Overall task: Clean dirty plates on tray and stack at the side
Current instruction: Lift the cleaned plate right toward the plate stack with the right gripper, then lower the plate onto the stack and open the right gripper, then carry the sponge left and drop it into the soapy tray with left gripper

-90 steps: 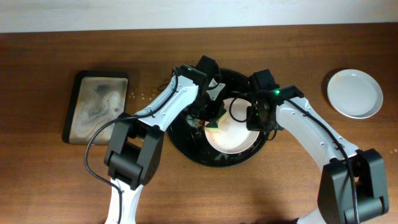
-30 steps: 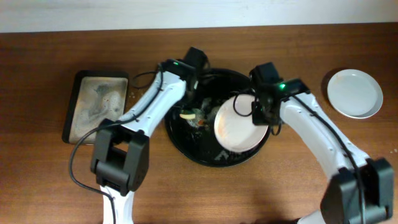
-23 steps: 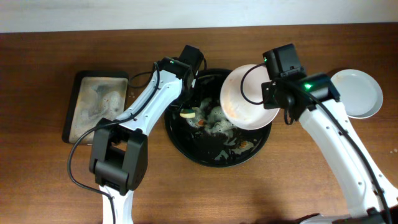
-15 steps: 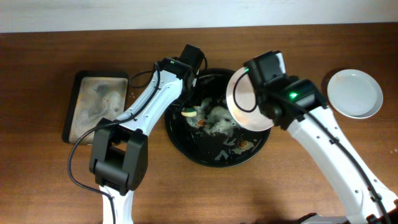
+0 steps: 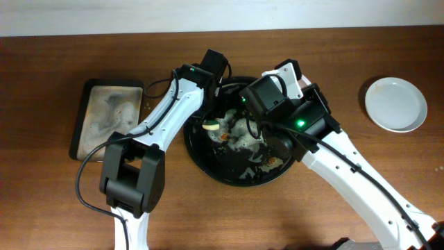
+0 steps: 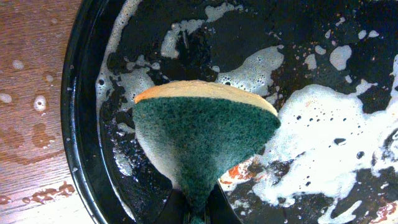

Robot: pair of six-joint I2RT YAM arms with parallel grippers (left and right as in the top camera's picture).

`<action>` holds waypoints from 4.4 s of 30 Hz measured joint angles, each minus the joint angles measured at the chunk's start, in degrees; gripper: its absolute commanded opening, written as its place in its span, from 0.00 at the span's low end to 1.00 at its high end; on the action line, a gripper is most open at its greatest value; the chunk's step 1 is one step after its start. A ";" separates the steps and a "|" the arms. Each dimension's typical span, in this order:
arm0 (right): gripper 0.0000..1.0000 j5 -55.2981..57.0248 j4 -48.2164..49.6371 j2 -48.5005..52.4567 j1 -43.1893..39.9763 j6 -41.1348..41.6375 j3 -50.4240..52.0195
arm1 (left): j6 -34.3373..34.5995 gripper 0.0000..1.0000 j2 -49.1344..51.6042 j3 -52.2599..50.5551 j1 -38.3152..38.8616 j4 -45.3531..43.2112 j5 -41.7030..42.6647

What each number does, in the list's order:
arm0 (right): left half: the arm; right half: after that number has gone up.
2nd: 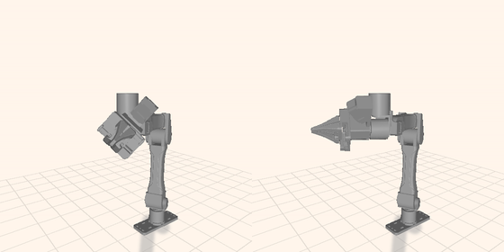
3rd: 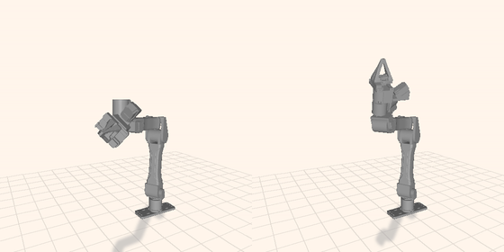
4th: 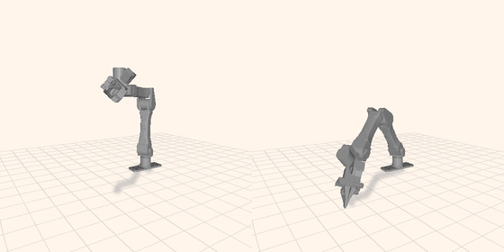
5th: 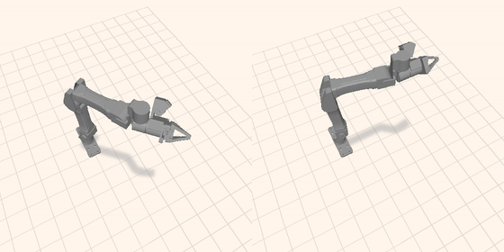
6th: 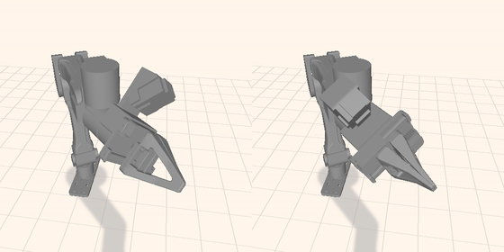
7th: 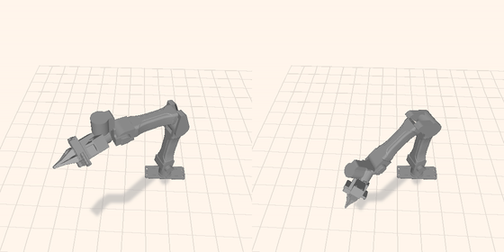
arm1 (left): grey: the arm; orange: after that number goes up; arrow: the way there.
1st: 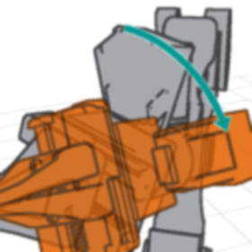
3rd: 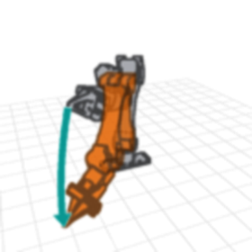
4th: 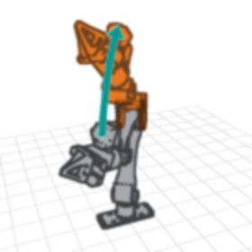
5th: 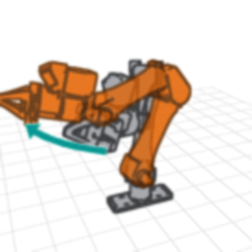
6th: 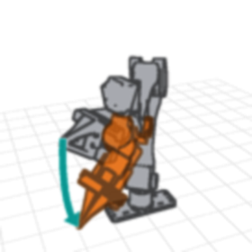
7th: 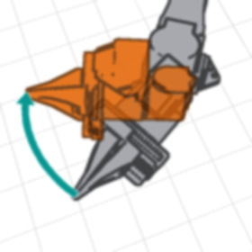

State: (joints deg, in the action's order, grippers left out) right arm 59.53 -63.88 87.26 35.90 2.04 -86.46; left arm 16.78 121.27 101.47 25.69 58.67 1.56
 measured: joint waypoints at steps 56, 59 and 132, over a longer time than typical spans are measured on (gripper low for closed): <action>0.04 -54.69 6.51 2.14 -61.24 19.08 -0.02 | 0.00 0.00 0.00 0.00 0.00 0.00 0.42; 0.04 -55.78 10.23 7.56 -68.02 21.27 -0.07 | 0.00 0.00 0.00 0.00 0.00 0.00 0.61; 0.56 -75.93 0.55 0.44 -22.23 7.58 -0.50 | -21.29 0.78 -10.71 -12.92 -37.33 -1.81 -7.23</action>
State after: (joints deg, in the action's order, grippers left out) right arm -16.40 -63.33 87.70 13.67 9.63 -86.96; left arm -4.51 110.56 88.55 -11.64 56.86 -5.67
